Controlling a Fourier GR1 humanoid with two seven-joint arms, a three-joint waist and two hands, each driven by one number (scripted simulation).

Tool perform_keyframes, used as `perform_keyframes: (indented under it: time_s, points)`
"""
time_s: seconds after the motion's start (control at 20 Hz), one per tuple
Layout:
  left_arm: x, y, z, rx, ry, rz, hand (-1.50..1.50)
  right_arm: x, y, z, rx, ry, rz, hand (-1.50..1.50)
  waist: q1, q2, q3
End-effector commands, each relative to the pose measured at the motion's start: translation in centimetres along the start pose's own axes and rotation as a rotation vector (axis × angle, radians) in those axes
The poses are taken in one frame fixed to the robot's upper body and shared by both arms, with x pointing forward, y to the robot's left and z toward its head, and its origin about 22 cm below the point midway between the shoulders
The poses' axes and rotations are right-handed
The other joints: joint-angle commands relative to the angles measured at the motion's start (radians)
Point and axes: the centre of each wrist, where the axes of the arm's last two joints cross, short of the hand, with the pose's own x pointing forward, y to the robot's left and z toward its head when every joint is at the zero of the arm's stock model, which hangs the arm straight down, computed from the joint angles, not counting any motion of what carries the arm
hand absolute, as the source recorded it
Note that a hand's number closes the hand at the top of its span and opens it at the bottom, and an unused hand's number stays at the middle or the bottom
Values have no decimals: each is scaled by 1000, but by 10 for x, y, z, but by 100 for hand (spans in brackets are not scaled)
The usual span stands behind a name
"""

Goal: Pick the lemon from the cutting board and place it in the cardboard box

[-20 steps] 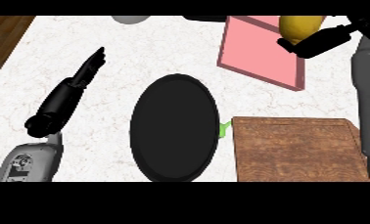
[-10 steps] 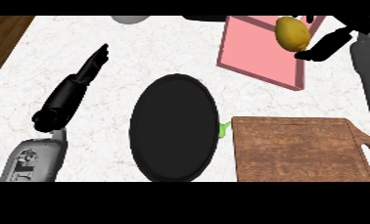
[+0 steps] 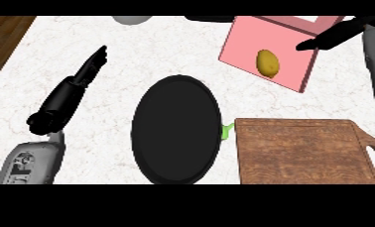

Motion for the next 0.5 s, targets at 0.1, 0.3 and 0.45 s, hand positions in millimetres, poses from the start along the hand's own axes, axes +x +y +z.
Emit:
perform_keyframes:
  time_s: [0.1,0.3,0.45]
  points:
    - [-2,4,3,-8,3,6,0,-21,1,-3,-196,-59,-513,-150,1,-2,-2]
    - [7,-1,-2,-4,-9,-4,0,-35,-26,22,-308,29,-608,-150,9,4,-1]
    - [11,2,0,-26,-30,-5,0,-31,-57,38,-402,27,-618,-150,31,14,0]
